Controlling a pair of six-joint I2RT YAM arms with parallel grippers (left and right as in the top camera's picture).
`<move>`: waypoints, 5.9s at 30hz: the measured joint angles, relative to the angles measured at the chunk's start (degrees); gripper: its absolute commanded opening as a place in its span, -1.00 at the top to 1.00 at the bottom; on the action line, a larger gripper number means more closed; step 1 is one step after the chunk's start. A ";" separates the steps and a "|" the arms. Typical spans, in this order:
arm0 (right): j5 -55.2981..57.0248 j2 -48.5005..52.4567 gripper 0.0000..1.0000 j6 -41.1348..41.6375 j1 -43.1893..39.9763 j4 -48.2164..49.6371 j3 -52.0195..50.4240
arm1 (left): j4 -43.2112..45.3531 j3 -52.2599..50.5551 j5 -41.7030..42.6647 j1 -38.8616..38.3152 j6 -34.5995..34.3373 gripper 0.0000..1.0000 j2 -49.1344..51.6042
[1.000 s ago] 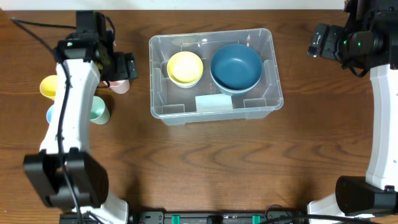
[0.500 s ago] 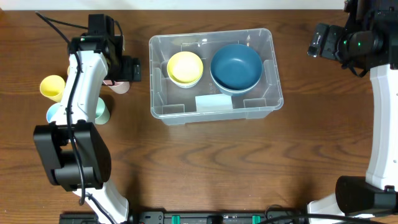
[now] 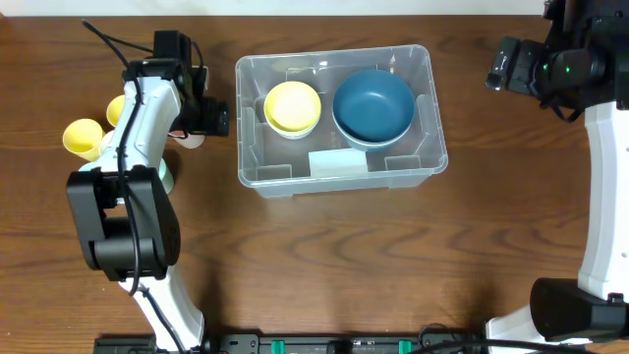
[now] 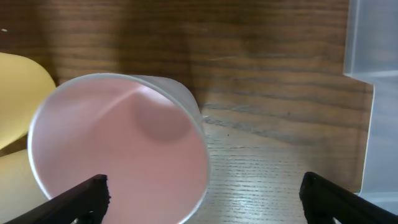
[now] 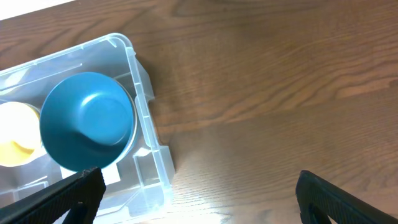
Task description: Pack container
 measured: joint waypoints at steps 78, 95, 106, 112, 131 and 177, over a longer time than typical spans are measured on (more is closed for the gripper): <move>0.00 0.00 -0.99 0.00 0.00 0.00 0.00 | -7.89 -1.07 7.98 -18.10 -0.90 0.88 -25.97; 0.00 0.00 -0.99 0.00 0.00 0.00 0.00 | -2.25 -1.07 6.47 -34.18 1.11 0.89 -20.02; 0.00 0.00 -0.98 0.00 0.00 0.00 0.00 | 0.00 -1.07 6.23 -38.84 2.19 0.88 -8.55; 0.00 0.00 -0.98 0.00 0.00 0.00 0.00 | 1.42 -1.07 6.21 -39.08 2.21 0.88 -6.16; -0.02 0.00 -0.98 0.00 0.00 0.00 0.02 | 1.97 -1.07 5.81 -44.35 2.21 0.75 -2.21; 0.00 0.00 -0.98 0.00 0.00 0.00 0.00 | -27.30 -0.24 5.73 -42.21 -16.87 -0.20 -30.69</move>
